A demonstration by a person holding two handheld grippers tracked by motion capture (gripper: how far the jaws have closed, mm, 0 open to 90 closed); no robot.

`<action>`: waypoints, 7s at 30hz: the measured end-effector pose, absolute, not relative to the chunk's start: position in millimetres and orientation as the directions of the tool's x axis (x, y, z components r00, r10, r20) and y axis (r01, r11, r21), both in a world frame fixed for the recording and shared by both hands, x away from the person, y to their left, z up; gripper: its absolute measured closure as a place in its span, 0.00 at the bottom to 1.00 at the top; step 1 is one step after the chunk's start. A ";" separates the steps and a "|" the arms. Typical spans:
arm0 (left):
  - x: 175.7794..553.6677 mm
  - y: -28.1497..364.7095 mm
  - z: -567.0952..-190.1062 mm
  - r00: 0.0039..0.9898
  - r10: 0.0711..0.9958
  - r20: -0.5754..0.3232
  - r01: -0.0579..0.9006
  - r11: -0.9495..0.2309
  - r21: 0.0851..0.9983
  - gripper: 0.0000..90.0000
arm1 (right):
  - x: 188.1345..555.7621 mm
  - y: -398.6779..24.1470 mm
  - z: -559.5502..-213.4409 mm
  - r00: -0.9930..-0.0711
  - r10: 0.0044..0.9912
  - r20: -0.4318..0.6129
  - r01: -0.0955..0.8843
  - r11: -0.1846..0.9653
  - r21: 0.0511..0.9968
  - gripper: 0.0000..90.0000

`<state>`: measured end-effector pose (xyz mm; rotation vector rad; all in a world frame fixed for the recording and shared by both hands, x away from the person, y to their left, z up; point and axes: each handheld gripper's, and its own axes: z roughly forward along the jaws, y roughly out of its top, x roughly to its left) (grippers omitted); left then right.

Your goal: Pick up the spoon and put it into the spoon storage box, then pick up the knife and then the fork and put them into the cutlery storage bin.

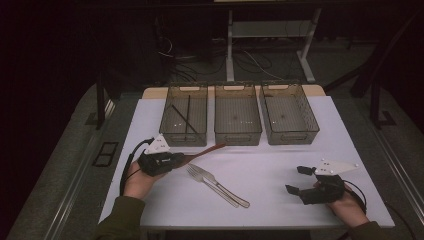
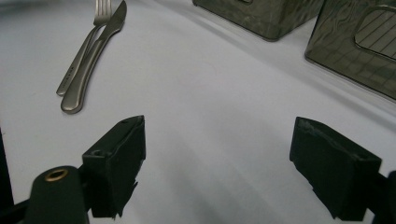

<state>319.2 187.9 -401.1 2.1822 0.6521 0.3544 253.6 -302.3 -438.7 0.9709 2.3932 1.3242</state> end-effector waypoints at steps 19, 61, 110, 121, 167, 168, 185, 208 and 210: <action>321.2 173.4 -383.1 0.832 0.555 0.022 0.321 -0.514 0.795 0.89 | 253.5 -302.7 -437.9 -0.753 0.649 0.113 0.439 0.365 0.821 0.20; 396.6 86.2 -325.1 0.834 0.538 0.125 0.247 -0.565 0.787 0.89 | 253.0 -306.4 -436.4 -0.735 0.668 0.112 0.437 0.341 0.833 0.20; 460.5 28.0 -383.6 0.724 0.684 0.092 0.459 -0.577 0.675 0.88 | 250.9 -311.6 -434.0 -0.731 0.673 0.115 0.432 0.325 0.842 0.20; 459.1 27.9 -376.3 0.738 0.673 0.052 0.440 -0.538 0.719 0.71 | 251.3 -311.6 -434.1 -0.731 0.672 0.116 0.432 0.325 0.841 0.20; 353.2 108.9 -374.1 0.823 0.564 -0.068 0.363 -0.429 0.828 0.32 | 251.1 -311.7 -435.0 -0.725 0.679 0.113 0.437 0.329 0.837 0.20; 351.4 110.4 -375.1 0.823 0.564 -0.064 0.361 -0.432 0.827 0.32 | 251.1 -311.6 -434.9 -0.726 0.679 0.112 0.437 0.329 0.837 0.20; 317.5 136.9 -400.8 0.852 0.521 -0.051 0.348 -0.491 0.799 0.74 | 251.4 -310.8 -434.8 -0.727 0.678 0.108 0.434 0.332 0.837 0.20; 333.9 138.4 -432.1 0.829 0.557 0.047 0.395 -0.644 0.655 0.98 | 250.9 -311.1 -435.5 -0.727 0.679 0.103 0.435 0.339 0.834 0.20; 333.9 138.4 -432.1 0.832 0.553 0.051 0.394 -0.652 0.648 0.98 | 250.9 -311.0 -435.7 -0.726 0.679 0.104 0.437 0.339 0.833 0.20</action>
